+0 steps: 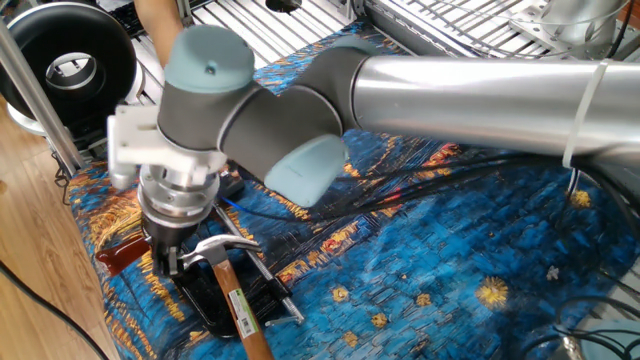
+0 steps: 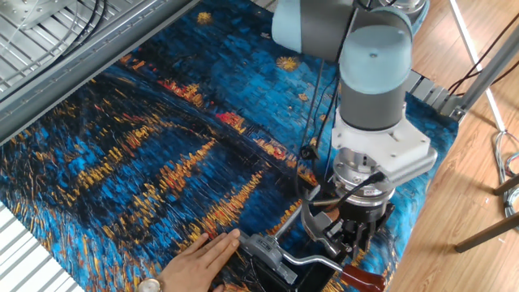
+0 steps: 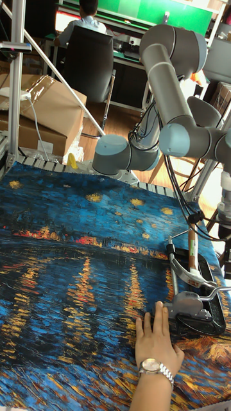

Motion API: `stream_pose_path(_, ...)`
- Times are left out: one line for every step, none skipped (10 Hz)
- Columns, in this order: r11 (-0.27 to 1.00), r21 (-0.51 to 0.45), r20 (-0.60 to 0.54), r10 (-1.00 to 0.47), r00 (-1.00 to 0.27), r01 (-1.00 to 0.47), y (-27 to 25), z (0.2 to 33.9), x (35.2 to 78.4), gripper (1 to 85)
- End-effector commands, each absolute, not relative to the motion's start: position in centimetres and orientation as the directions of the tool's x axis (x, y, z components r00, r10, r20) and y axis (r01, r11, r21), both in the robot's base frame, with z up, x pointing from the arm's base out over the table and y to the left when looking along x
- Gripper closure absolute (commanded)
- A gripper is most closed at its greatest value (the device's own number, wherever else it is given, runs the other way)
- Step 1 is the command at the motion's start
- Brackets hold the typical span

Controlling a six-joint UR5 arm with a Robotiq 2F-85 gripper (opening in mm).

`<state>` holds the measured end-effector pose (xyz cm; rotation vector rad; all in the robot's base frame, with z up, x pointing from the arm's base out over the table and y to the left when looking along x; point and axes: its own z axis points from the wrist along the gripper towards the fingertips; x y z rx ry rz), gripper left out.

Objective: Push down the lever

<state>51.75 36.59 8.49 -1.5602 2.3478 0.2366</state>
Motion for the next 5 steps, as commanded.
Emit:
stream_pose_path(0.387, -0.02, -0.33, -0.873, -0.359, -0.922, 36.0, 12.3, 51.6, 58.0)
stream_pose_path(0.364, -0.025, -0.345, -0.877, -0.334, -0.931, 35.9, 13.4, 52.2, 58.7)
stream_pose_path(0.324, -0.048, -0.382, -0.88, -0.282, -0.945, 36.5, 13.9, 53.3, 59.7)
stream_pose_path(0.258, -0.078, -0.389, -0.897, -0.209, -0.963, 36.8, 13.5, 53.9, 63.3)
stream_pose_path(0.223, -0.122, -0.395, -0.905, -0.159, -0.967, 37.0, 13.3, 54.8, 67.3)
